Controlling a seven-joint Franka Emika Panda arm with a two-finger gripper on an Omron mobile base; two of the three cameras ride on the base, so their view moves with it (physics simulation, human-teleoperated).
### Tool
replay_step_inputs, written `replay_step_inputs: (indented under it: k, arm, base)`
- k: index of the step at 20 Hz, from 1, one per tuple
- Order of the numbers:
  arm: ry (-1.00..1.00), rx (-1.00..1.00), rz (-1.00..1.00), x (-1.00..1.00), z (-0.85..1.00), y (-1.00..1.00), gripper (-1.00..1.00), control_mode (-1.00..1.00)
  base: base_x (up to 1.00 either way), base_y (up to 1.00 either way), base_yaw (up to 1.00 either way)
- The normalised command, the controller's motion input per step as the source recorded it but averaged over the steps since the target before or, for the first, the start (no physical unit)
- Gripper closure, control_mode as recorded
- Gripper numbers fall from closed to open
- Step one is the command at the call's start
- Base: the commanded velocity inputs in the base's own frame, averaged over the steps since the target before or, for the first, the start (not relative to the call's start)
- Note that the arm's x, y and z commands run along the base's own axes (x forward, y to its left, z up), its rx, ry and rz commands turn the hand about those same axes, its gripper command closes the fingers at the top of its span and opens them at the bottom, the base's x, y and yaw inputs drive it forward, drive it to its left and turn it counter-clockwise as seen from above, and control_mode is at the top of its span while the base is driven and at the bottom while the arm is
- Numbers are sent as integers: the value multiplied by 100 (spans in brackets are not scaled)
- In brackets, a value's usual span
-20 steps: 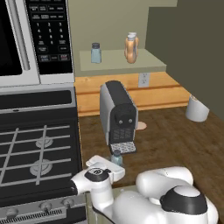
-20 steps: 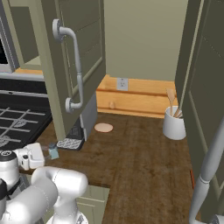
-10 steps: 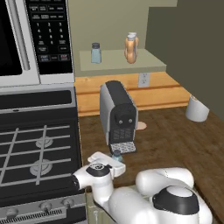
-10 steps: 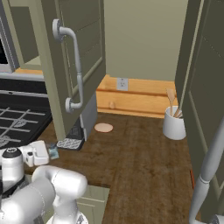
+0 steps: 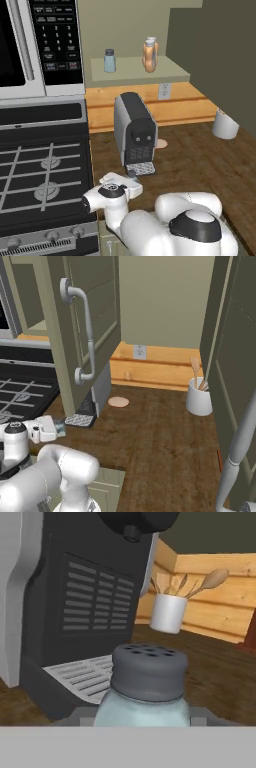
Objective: Put the shaker and condiment bottle from the counter next to their counterparts in the cabinet.
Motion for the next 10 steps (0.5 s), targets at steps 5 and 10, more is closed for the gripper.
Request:
replay_step_inputs:
  k: [5,10]
  arm:
    - [-14,0,39,-39,64,0,100,-100]
    - [-3,1,37,-17,98,0,100,-100]
  base:
    - [0,0,0]
    - [0,0,0]
